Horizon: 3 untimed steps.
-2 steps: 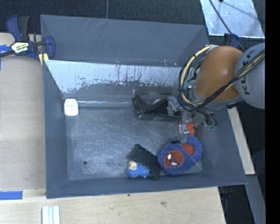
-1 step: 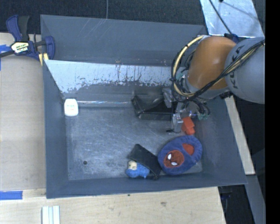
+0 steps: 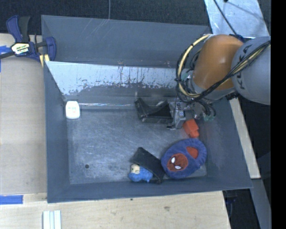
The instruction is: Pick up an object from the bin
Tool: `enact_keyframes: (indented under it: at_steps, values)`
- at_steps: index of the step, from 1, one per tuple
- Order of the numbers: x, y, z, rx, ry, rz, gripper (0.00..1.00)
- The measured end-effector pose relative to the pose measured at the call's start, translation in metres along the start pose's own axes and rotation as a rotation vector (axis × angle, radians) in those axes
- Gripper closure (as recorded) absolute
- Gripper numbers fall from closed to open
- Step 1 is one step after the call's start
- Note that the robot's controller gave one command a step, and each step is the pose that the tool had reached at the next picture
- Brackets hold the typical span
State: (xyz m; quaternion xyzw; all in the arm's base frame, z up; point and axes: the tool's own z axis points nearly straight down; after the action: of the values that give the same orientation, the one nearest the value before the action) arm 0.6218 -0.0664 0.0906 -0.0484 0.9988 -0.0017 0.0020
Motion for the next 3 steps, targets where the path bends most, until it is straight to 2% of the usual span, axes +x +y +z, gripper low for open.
enact_keyframes:
  at_steps: [1, 2, 3]
  values:
    - [0.046, -0.008, -0.104, -0.001, -0.006, 0.027, 1.00]
    - [0.046, -0.007, -0.099, -0.003, 0.000, 0.024, 0.00]
    - [-0.003, 0.018, -0.001, 0.000, -0.013, 0.106, 0.00]
